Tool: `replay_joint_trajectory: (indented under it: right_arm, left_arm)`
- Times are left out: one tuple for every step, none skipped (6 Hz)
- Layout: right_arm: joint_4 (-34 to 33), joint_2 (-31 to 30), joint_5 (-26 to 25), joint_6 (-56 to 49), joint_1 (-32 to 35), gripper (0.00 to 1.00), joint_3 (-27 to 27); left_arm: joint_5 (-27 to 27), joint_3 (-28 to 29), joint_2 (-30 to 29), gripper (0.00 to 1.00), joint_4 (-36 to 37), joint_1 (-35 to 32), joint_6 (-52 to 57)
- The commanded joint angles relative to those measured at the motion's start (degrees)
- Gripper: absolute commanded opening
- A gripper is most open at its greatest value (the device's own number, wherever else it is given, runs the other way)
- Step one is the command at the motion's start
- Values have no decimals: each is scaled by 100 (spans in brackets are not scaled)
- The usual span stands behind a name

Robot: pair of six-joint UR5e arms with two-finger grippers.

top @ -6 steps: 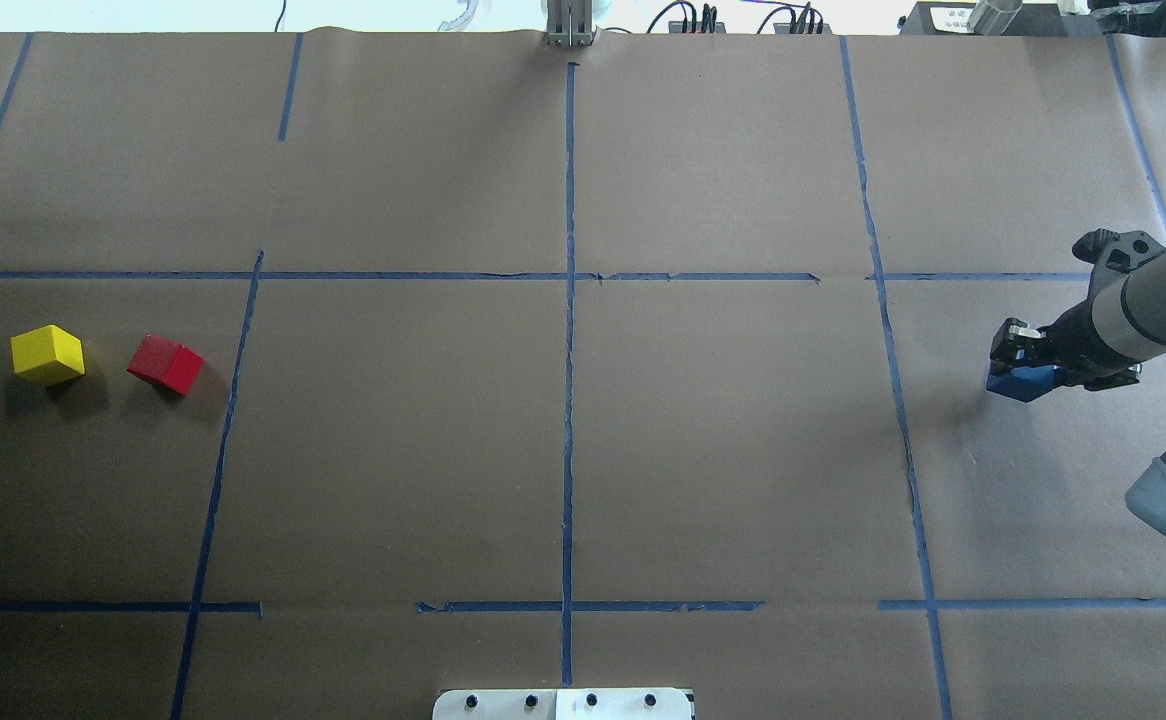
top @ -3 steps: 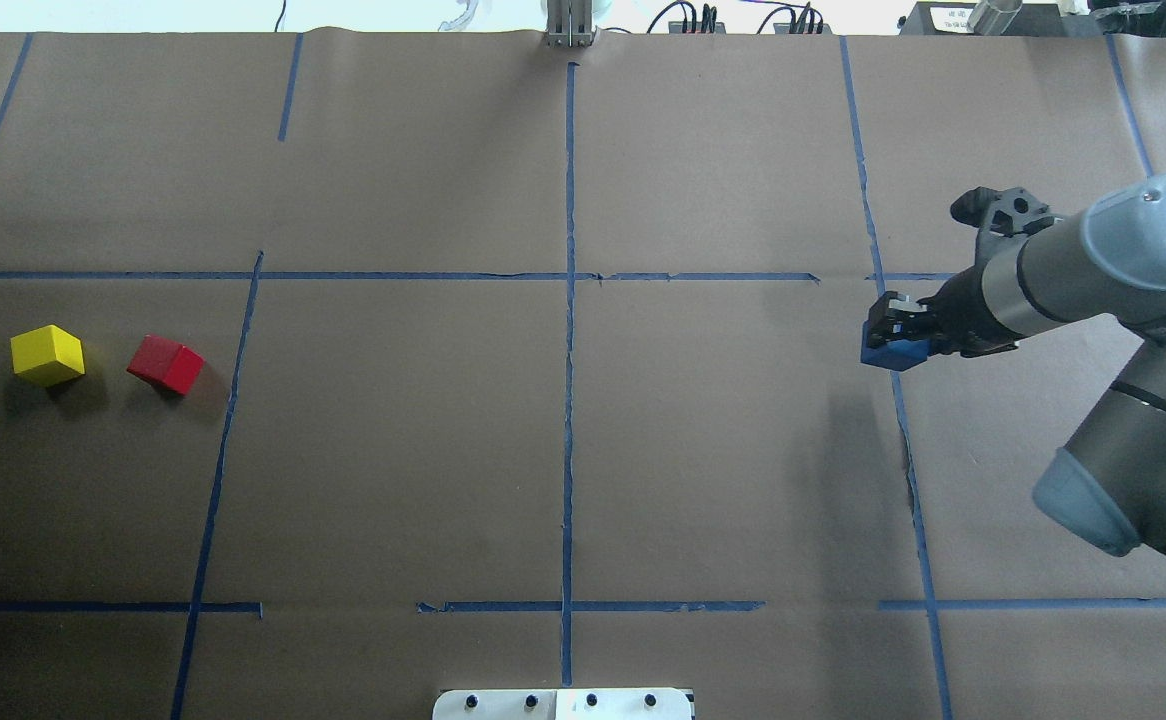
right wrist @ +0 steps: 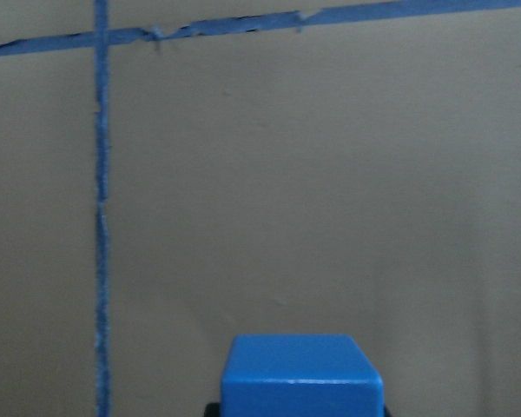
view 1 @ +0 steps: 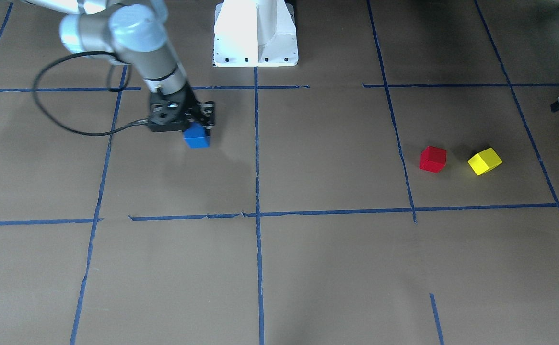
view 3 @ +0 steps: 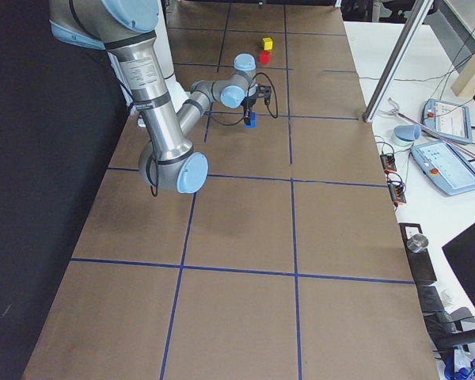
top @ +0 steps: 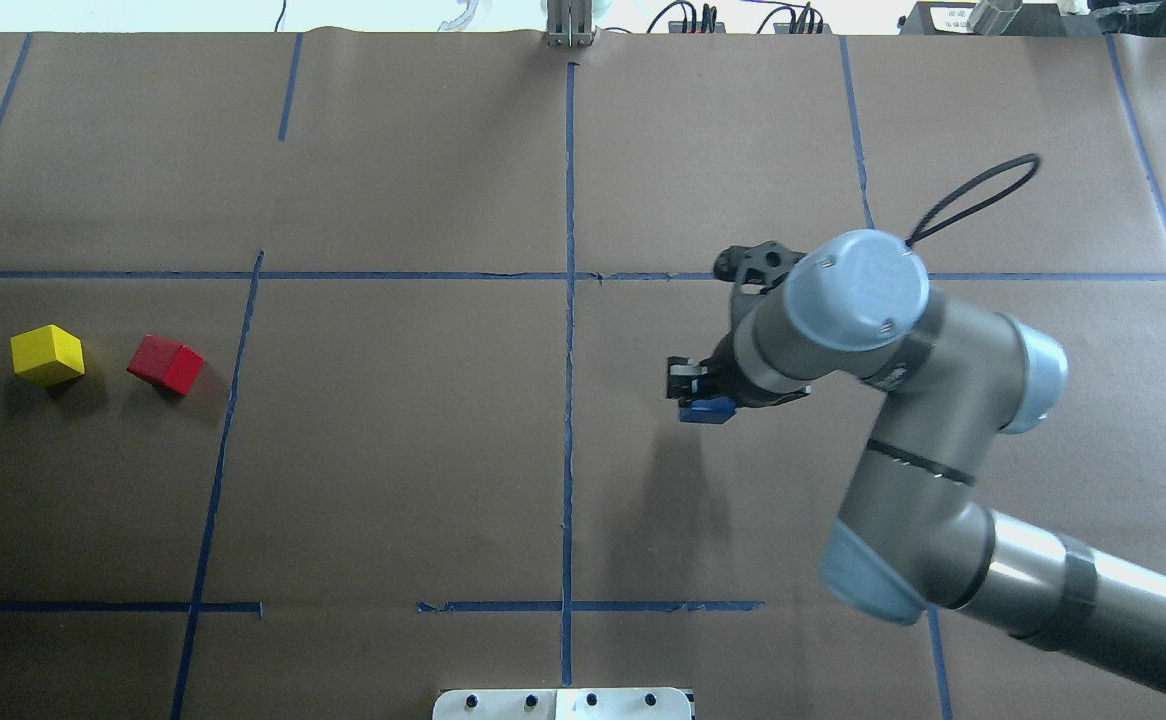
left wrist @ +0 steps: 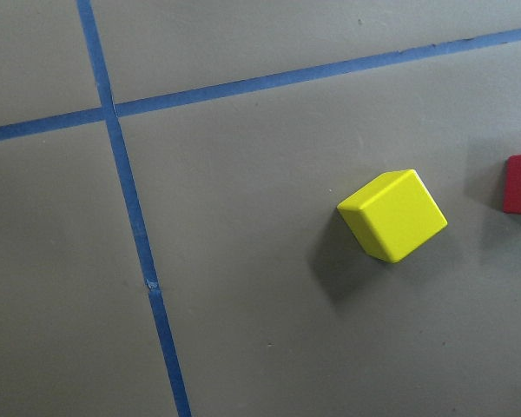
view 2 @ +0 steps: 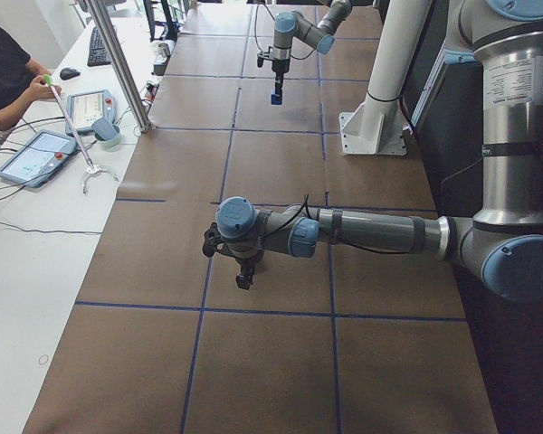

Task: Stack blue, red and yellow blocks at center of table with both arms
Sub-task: 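Carry the blue cube with the right gripper to the table centre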

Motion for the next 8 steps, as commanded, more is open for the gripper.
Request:
replay_joint_trajectory:
  right_arm:
    - [-78, 963, -238, 248, -280, 0, -1035]
    - [-87, 1271, -247, 248, -271, 0, -1440]
    - [-104, 1309, -247, 248, -271, 0, -1522]
    - [-96, 1318, -247, 240, -280, 1, -1601]
    - [-104, 1327, -247, 239, -280, 50, -1611]
    - [-122, 1379, -265, 239, -280, 100, -1620]
    - [-122, 1423, -274, 196, -280, 100, -1593]
    - [-122, 1397, -248, 195, -210, 100, -1402]
  left_arm:
    - [-2, -19, -1, 100, 0, 1, -26]
    - [-11, -28, 8, 100, 0, -8, -26]
    - [-11, -37, 17, 100, 0, -8, -26]
    - [-11, -37, 17, 100, 0, -8, -26]
    - [-11, -37, 17, 100, 0, -8, -26]
    - [-11, -37, 17, 100, 0, -8, -26]
    - [-11, -72, -1, 100, -9, 1, -78]
    - [-2, -133, -18, 100, -17, 18, -374]
